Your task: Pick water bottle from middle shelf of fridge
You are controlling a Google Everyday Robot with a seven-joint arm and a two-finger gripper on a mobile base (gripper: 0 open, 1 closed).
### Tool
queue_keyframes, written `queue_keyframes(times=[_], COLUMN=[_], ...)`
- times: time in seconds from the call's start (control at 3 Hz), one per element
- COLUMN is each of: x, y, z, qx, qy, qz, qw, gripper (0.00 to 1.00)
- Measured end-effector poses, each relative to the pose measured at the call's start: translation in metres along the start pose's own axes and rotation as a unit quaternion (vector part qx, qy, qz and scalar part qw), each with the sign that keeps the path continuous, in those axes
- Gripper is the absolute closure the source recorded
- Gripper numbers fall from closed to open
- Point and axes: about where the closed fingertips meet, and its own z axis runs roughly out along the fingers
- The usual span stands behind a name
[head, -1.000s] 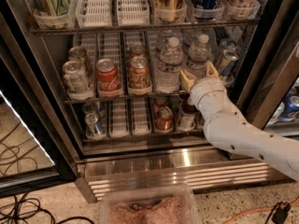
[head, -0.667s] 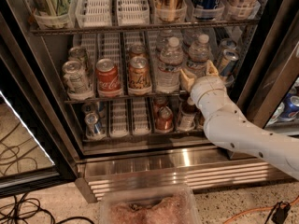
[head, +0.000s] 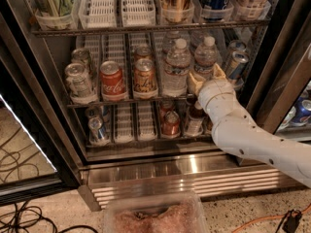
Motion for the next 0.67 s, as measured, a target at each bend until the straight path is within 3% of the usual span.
queue_keyframes(times=[0.33,0.67], x=[-0.0011,-0.0057], y=[-0.0004,-0.0059], z=[-0.0015,-0.0065], qx=[0.002,0.011], qy=[0.000,0.003], qz=[-0.002,-0.006], qw=[1.0000,0.9999], gripper=[1.00,1.00])
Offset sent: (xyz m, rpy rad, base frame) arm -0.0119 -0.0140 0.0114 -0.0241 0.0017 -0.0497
